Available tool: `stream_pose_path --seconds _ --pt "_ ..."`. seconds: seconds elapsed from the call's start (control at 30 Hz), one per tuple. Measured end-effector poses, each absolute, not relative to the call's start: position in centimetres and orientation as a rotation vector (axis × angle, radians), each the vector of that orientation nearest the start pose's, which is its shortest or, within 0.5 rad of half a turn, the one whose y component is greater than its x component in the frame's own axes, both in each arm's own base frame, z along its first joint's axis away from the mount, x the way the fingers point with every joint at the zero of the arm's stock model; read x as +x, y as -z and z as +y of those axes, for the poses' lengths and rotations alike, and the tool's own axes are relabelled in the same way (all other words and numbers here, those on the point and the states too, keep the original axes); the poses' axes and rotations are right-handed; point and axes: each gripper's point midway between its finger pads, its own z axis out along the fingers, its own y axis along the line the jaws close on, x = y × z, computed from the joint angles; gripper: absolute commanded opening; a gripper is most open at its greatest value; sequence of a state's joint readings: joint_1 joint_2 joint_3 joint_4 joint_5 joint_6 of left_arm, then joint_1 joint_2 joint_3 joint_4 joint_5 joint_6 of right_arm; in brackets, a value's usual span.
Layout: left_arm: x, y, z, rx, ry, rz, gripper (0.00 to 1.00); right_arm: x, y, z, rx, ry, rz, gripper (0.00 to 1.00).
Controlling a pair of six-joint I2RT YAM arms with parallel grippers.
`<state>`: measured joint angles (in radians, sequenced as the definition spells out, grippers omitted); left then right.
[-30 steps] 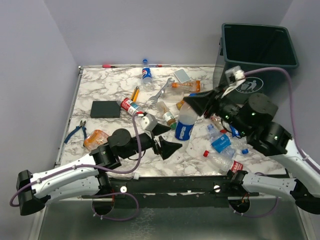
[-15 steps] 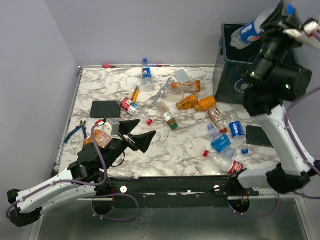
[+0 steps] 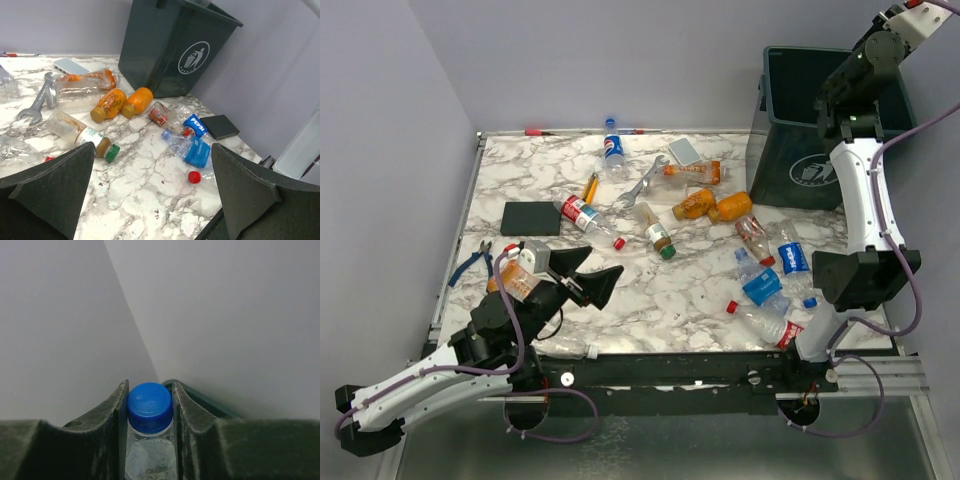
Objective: Put the plastic bottles in the bin
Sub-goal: Place the plastic bottle in the trash bin.
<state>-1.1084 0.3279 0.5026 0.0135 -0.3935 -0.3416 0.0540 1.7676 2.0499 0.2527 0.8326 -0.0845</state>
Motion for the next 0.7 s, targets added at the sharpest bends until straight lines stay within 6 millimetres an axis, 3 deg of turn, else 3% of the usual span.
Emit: stream_pose_path --seconds 0.03,0.1,0.23,0.4,0.57,0.7 --pt "15.8 -30.4 -19.4 0.211 0.922 1.455 0.99 48.6 -54.8 -11.1 0.688 0.46 1.057 0.53" --pt "15.9 -30.0 -19.2 0.198 0.914 1.469 0.99 49.5 -53.3 -11.5 0.685 0.445 1.108 0.68" --pt "16.3 -29.3 -18.7 0.172 0.889 1.489 0.99 50.6 -52.2 -10.4 0.648 0.361 1.181 0.73" --pt "17.0 -28.6 -18.1 0.121 0.844 1.517 0.99 50.4 -54.8 -7.6 0.593 0.167 1.183 0.76" --pt "18.2 -27.5 -17.2 0.026 0.771 1.562 0.99 46.5 -58.3 -2.7 0.494 -0.054 1.169 0.77" --pt "19.1 -26.5 -16.3 -0.077 0.711 1.596 0.99 39.9 -59.5 5.8 0.289 -0.324 1.198 0.77"
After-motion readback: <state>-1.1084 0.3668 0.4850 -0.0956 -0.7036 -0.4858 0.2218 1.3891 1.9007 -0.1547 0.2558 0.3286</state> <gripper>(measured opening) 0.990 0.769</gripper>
